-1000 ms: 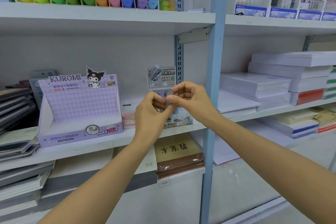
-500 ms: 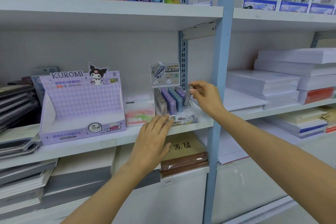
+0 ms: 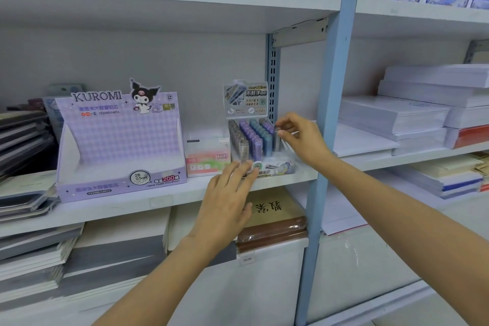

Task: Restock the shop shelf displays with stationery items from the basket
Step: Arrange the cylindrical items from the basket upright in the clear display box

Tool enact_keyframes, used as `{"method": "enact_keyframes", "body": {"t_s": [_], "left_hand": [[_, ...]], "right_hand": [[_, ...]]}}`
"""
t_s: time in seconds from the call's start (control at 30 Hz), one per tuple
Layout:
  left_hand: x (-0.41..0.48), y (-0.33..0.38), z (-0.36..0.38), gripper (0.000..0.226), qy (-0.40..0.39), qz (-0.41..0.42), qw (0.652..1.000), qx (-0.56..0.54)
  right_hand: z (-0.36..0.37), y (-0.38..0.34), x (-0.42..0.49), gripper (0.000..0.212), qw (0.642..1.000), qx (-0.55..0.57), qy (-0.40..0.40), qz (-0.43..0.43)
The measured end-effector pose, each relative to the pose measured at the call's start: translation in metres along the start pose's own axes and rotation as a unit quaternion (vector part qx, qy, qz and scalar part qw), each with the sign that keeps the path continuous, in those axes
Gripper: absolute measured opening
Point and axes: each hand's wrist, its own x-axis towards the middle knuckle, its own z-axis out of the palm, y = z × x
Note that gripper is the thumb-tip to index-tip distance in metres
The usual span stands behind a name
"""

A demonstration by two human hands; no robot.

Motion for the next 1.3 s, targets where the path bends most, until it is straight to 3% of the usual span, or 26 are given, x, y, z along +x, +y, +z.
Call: {"method": "enact_keyframes", "body": {"t_s": [0.23,0.33,0.43,0.6,0.73,0.83,0.93,1.07,1.17,1.3], "left_hand": [[-0.004,0.000,-0.003,0.063,0.018,0.006,0.999,-0.046],[-0.027,-0.001,0.000,0.046,0.098,0.011,0.992,-0.078],[-0.073,-0.006,0.021,0.029,0.154,-0.034,0.981,-0.116],[-0.177,-0.009,0.085,0.013,-0.033,-0.226,0.949,-0.216],[-0.263,-0.007,0.146,0.010,-0.226,-0.361,0.876,-0.228],[-0.319,-0.005,0.183,0.008,-0.308,-0.455,0.803,-0.231],[-0.357,-0.004,0.209,0.013,-0.349,-0.513,0.751,-0.223],[-0.379,0.000,0.234,0.030,-0.362,-0.553,0.717,-0.225],[-0.381,0.004,0.245,0.025,-0.324,-0.586,0.708,-0.224],[-0.374,0.009,0.255,0.049,-0.330,-0.592,0.713,-0.181]], "right_hand": [[0.006,-0.003,-0.025,0.029,0.998,-0.058,0.024,-0.012],[0.008,-0.027,-0.060,0.018,0.993,0.013,0.089,-0.071],[0.024,-0.047,-0.106,0.005,0.990,0.101,0.036,-0.097],[0.099,-0.037,-0.190,0.012,0.963,0.109,-0.248,0.003],[0.176,0.004,-0.258,0.017,0.879,0.087,-0.440,0.163],[0.221,0.035,-0.310,0.032,0.810,0.023,-0.540,0.227],[0.256,0.060,-0.361,0.041,0.770,-0.002,-0.574,0.278],[0.289,0.083,-0.410,0.033,0.755,-0.043,-0.571,0.319],[0.305,0.093,-0.433,0.042,0.758,-0.063,-0.546,0.352],[0.325,0.089,-0.450,0.054,0.775,-0.077,-0.496,0.384]]}}
